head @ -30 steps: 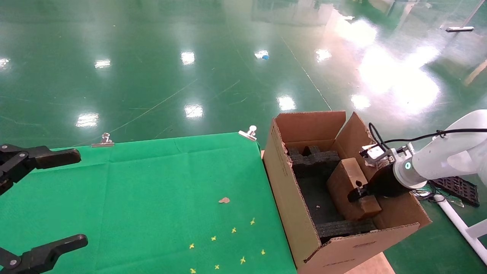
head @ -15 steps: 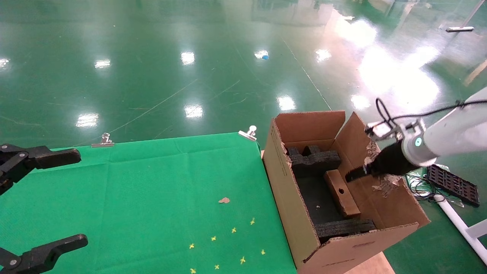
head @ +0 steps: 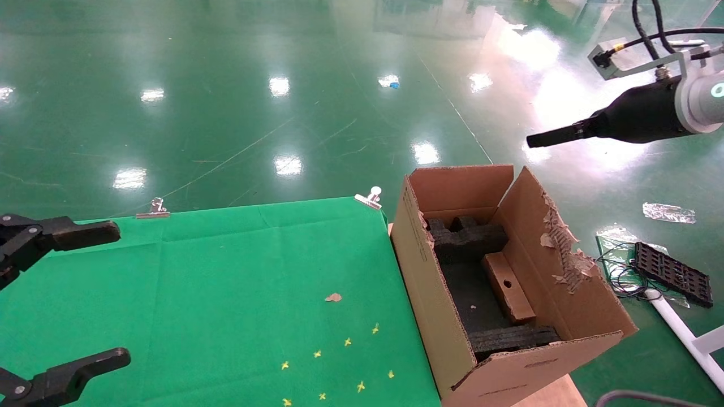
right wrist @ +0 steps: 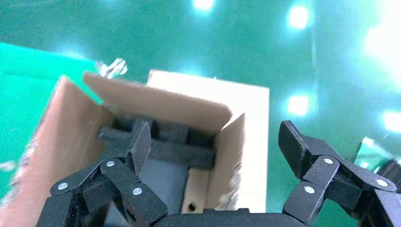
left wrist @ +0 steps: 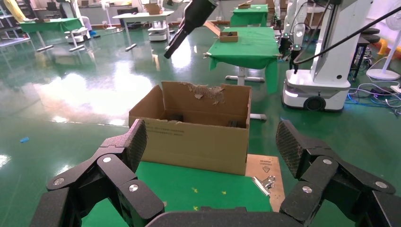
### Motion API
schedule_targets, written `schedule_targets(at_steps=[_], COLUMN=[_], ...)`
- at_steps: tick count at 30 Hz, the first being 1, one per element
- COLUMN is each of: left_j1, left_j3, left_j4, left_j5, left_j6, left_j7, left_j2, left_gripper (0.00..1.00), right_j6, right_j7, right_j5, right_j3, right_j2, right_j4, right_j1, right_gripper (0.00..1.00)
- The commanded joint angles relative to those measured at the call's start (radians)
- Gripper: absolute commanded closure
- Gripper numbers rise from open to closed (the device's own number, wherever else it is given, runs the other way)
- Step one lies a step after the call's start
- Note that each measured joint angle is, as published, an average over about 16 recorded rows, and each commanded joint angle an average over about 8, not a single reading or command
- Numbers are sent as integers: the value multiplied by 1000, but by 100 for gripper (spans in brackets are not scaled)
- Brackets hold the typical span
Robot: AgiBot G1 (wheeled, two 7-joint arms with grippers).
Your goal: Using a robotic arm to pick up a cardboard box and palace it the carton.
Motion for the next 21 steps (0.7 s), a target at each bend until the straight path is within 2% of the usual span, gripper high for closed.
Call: schedule_targets(at_steps=[1, 7, 21], left_j1=[0, 0, 0], left_j3=[0, 0, 1], left_j4=[0, 0, 1], left_j5=[0, 0, -1], left_j6=[0, 0, 0], left_j7=[0, 0, 1], left_j2=[0, 0, 0], left_gripper=[0, 0, 0], right_j6=[25, 33, -65], right_j7=[-38, -72, -170], right_j5=[17, 53, 164], right_j3=[13, 69, 330], right_j2=[26, 53, 65], right_j4=[26, 84, 311], right_j1=[9, -32, -263], right_gripper=[0, 0, 0])
